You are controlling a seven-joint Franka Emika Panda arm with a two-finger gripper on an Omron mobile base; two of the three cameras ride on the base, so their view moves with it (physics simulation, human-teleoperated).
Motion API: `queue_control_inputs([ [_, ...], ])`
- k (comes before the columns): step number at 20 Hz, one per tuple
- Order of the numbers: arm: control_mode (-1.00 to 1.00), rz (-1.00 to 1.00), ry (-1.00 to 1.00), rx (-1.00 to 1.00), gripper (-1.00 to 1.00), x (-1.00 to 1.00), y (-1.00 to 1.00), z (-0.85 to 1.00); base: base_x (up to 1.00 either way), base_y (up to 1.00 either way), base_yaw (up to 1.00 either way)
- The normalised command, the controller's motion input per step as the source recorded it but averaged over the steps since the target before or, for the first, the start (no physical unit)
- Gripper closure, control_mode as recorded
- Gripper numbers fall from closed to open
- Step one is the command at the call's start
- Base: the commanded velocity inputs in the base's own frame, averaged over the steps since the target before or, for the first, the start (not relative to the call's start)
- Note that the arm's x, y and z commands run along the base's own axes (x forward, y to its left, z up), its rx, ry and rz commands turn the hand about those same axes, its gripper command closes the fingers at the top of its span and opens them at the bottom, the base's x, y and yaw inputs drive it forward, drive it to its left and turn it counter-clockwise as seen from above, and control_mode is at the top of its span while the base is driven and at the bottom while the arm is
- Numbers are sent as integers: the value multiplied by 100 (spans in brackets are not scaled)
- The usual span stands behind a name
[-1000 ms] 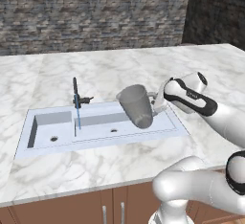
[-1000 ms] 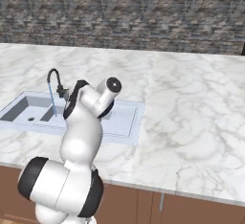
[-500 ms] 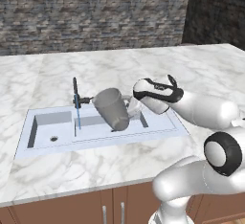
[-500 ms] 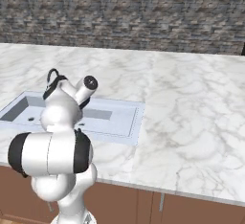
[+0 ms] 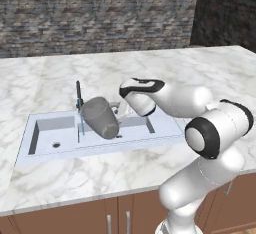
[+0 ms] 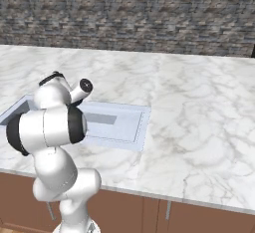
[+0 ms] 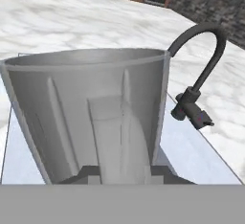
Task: Turn on the sink faucet and place the jug under the water for a few seconds to fill it up.
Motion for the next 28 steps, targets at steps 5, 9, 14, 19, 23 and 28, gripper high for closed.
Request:
queue_control_inputs([
  [5,-100,3,1,0,100,49,12,-16,0,0,0],
  [9,-100,0,0,1,100,31,0,-18,0,0,0],
  [14,-100,0,0,2,100,27,14,-16,0,0,0],
  [19,-100,0,1,2,100,28,26,-5,0,0,0],
  [23,-100,0,1,2,100,24,26,-4,0,0,0],
  [28,-100,-1,2,1,100,13,16,-31,0,0,0],
])
